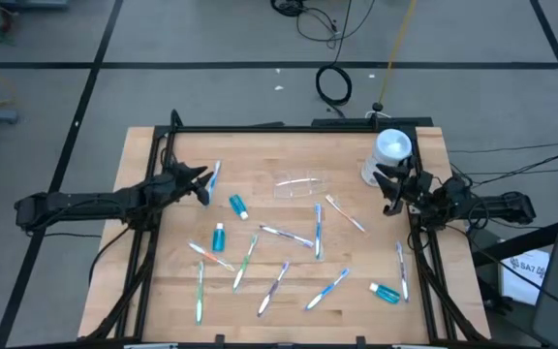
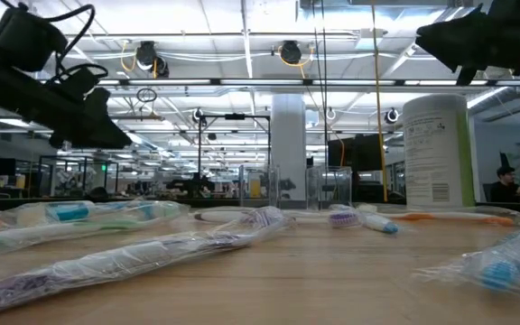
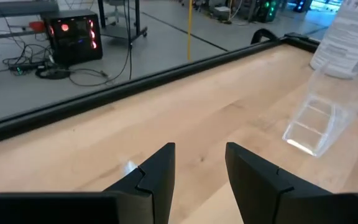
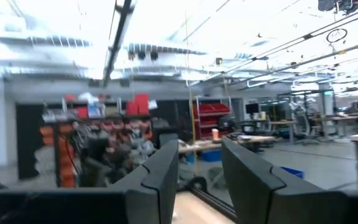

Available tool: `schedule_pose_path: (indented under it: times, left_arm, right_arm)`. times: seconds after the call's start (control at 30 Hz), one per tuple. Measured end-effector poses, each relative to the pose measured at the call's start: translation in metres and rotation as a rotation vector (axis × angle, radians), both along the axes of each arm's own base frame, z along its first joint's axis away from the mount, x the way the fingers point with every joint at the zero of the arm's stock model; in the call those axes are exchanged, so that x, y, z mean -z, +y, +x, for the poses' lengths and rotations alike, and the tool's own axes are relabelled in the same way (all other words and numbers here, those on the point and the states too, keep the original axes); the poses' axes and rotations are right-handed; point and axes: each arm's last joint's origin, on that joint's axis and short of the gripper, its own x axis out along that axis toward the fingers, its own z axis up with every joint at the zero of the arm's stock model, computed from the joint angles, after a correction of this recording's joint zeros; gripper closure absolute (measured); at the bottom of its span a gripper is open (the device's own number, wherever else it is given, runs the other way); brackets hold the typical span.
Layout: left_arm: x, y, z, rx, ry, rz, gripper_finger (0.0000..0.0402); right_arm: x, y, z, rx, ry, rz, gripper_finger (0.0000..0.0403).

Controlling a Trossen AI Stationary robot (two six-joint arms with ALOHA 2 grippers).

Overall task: Pick & Place toothbrushing station
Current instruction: Put the top blue toothbrush into the transparent organizer

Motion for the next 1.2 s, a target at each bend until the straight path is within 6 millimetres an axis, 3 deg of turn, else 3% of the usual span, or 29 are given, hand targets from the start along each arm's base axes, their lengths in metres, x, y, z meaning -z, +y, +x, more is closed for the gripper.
schedule_pose_path:
  times: [0.17, 0.3, 0.43, 0.57, 0.83, 1.2]
  left_arm:
    - [-0.02, 0.007, 0.011, 0.022, 0.07, -0.046, 0.0254]
    - [-0.027, 0.014, 0.018, -0.001, 0.161, -0.117, 0.0254]
    - [-0.026, 0.022, 0.025, -0.051, 0.23, -0.173, 0.0254]
    - [-0.015, 0.031, 0.029, -0.11, 0.276, -0.231, 0.0254]
    - [0.008, 0.044, 0.032, -0.184, 0.389, -0.312, 0.0254]
    - [0.029, 0.054, 0.047, -0.181, 0.36, -0.402, 0.0254]
  right_arm:
    - [0.002, 0.002, 0.014, -0.071, 0.022, 0.059, 0.0289]
    - [0.014, 0.004, 0.034, -0.135, 0.189, 0.081, 0.0289]
    - [0.003, 0.005, 0.064, -0.139, 0.293, 0.096, 0.0289]
    - [0.009, 0.006, 0.095, -0.124, 0.463, 0.063, 0.0289]
    - [0.011, 0.004, 0.14, -0.087, 0.574, -0.036, 0.0289]
    - [0.016, -0.012, 0.15, -0.024, 0.551, -0.019, 0.0289]
